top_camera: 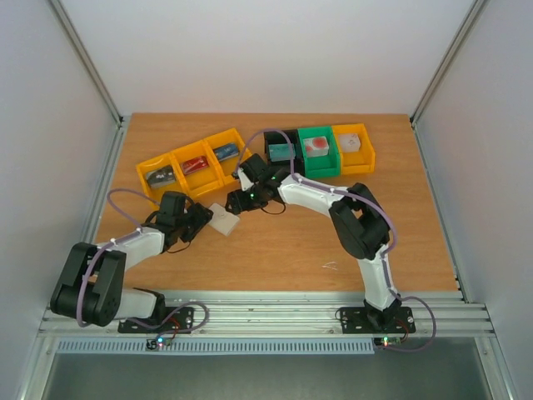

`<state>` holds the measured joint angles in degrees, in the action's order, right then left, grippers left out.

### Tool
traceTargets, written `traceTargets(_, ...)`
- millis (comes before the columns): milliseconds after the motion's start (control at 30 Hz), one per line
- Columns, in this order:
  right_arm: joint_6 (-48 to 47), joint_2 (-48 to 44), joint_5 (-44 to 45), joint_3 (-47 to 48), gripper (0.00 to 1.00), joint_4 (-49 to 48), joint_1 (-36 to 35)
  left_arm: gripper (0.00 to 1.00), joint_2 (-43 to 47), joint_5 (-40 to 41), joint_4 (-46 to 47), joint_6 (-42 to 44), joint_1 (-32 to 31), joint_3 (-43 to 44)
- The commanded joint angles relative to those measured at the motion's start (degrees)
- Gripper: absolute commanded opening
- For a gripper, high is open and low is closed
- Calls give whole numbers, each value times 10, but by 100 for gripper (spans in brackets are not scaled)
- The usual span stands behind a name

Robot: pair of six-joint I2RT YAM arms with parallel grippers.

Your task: Take the credit cards out of the card holder

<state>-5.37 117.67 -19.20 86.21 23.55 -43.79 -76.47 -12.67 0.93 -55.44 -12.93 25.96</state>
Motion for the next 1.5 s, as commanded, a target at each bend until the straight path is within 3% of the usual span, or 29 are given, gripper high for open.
traceTargets(0,1,43,-38,53,67,52,-3,67,-19,-2,64,-3,2,-12)
traceTargets(300,19,98,-116,71,57,42,-3,64,-32,-8,105,6,2,-22)
traceTargets(533,25,102,-151,74,47,33,-3,55,-35,-42,149,31,2,-19)
traceTargets(700,33,107,-174,74,40,26,-3,40,-35,-61,171,40,2,-20)
traceTargets(833,34,104,-189,72,37,22,-3,42,-35,-71,191,52,-1,-22)
traceTargets(933,34,97,-198,67,35,11,-3,37,-33,-82,198,64,-4,-23)
traceTargets(1133,22,73,-201,53,38,0,-1,1,-22,-97,213,90,-10,-28)
traceTargets(1333,-12,13,-198,11,46,1,19,0,24,-121,210,174,-9,-40)
traceTargets(1467,-55,-80,-193,-39,58,9,42,0,69,-163,206,242,-9,-37)
